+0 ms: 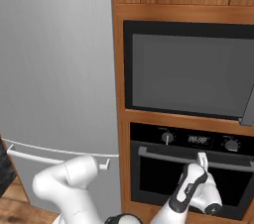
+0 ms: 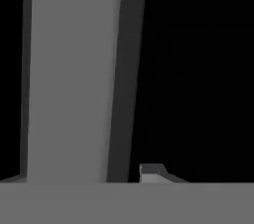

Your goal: Take the fish from the oven and place it on the plate on the counter.

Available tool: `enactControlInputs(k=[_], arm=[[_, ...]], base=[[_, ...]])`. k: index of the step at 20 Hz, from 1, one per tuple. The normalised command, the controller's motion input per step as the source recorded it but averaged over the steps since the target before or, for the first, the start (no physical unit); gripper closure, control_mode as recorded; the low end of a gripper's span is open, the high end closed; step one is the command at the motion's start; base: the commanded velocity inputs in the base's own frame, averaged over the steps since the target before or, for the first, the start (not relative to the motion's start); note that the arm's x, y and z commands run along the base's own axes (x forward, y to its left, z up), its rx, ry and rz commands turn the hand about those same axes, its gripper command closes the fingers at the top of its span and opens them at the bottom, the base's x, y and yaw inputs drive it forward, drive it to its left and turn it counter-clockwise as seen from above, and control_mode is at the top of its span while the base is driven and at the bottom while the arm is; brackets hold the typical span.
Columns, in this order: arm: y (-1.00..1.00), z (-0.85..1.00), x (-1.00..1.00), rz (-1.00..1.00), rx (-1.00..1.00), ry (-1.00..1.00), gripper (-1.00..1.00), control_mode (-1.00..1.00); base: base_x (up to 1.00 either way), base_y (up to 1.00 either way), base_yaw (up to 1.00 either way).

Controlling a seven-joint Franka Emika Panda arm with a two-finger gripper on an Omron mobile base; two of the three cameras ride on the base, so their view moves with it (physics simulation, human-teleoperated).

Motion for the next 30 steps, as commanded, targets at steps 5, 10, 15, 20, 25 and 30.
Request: enactControlInputs(k=[5, 10, 15, 20, 25, 30], arm=[[0.25, -0.71, -1.00, 0.00, 0.05, 0.37, 1.00, -1.00], [0.41, -0.86, -1.00, 0.01, 0.01, 0.41, 1.00, -1.00], [0.48, -1.00, -1.00, 0.04, 0.00, 0.44, 1.00, -1.00], [0.26, -0.44, -1.00, 0.02, 0.09, 0.54, 1.00, -1.00], [0.02, 0.41, -1.00, 0.00, 0.29, 0.62, 1.00, -1.00], [-0.17, 0.89, -1.00, 0.06, 0.35, 0.36, 1.00, -1.00]], base=[[0.00, 0.00, 0.00], [0.00, 0.00, 0.00], [0.00, 0.00, 0.00], [0.00, 0.00, 0.00], [0.00, 0.00, 0.00], [0.00, 0.00, 0.00]])
